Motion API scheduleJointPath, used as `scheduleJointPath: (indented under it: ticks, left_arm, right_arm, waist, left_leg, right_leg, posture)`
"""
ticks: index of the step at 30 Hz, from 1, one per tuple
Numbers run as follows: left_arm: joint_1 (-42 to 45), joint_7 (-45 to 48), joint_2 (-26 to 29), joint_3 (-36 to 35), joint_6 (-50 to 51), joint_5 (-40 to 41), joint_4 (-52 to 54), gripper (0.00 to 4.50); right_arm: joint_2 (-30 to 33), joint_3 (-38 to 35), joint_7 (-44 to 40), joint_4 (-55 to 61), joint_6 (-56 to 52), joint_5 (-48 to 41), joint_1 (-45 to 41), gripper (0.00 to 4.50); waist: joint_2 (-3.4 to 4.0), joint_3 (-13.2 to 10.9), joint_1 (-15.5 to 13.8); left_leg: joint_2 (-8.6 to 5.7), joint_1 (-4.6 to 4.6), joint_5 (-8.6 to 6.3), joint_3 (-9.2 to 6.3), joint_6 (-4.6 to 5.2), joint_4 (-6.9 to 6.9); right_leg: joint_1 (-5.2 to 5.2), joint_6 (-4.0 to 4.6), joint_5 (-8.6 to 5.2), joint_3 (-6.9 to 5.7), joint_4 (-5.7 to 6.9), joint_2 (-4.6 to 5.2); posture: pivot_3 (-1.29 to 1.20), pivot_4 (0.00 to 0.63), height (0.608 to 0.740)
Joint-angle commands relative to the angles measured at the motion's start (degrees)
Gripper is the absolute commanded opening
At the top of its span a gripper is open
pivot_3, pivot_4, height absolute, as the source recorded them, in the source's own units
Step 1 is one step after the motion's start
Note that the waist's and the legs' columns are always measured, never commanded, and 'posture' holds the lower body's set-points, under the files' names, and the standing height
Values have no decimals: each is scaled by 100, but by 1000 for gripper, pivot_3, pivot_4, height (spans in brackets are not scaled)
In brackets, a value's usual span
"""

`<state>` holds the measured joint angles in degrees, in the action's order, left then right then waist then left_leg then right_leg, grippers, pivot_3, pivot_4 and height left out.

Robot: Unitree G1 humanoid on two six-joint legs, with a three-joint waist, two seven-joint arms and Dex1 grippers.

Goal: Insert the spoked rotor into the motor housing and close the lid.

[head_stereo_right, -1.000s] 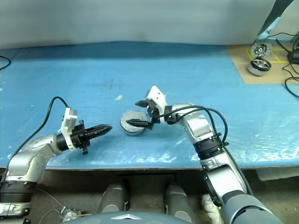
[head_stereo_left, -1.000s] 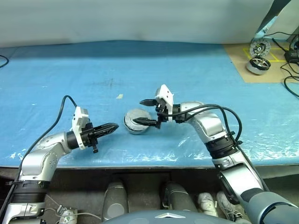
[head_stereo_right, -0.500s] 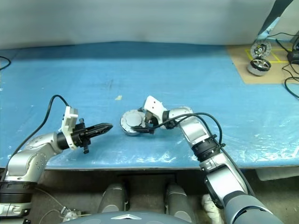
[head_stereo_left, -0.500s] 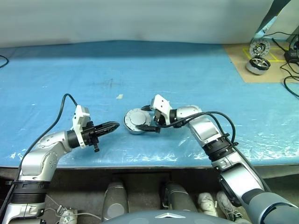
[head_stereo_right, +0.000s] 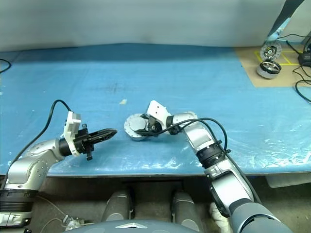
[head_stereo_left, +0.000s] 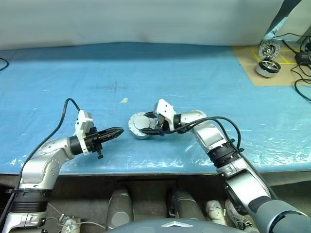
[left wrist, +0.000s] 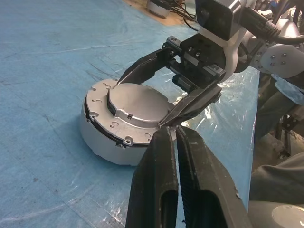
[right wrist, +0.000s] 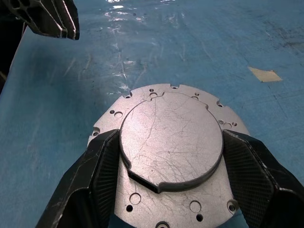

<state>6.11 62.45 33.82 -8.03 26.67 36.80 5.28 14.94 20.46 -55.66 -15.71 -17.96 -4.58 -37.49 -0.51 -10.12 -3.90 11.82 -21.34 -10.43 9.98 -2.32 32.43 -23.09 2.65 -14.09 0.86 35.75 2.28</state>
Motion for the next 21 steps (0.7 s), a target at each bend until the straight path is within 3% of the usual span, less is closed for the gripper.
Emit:
scheduleJointPath:
  ticks: [1, 21]
  left_arm:
    - [-30, 49, 59, -122, -131, 13, 52, 208]
    - [36, 79, 40, -73, -252, -20, -44, 208]
  right_arm:
    - [-106, -244, -61, 122, -287, -296, -172, 2976]
    - [101, 186, -14, -730, 424, 438, 0, 2976]
  waist:
    - [0, 0, 0]
    - [0, 2, -1]
  left_leg:
    - [0, 0, 0, 0, 0, 0]
    - [1, 31, 0, 1, 1, 0]
  right_leg:
    - [0, 0, 0, 0, 0, 0]
    - [25, 0, 0, 12, 1, 6]
  posture:
    - [0, 150, 740]
    - [0, 150, 740]
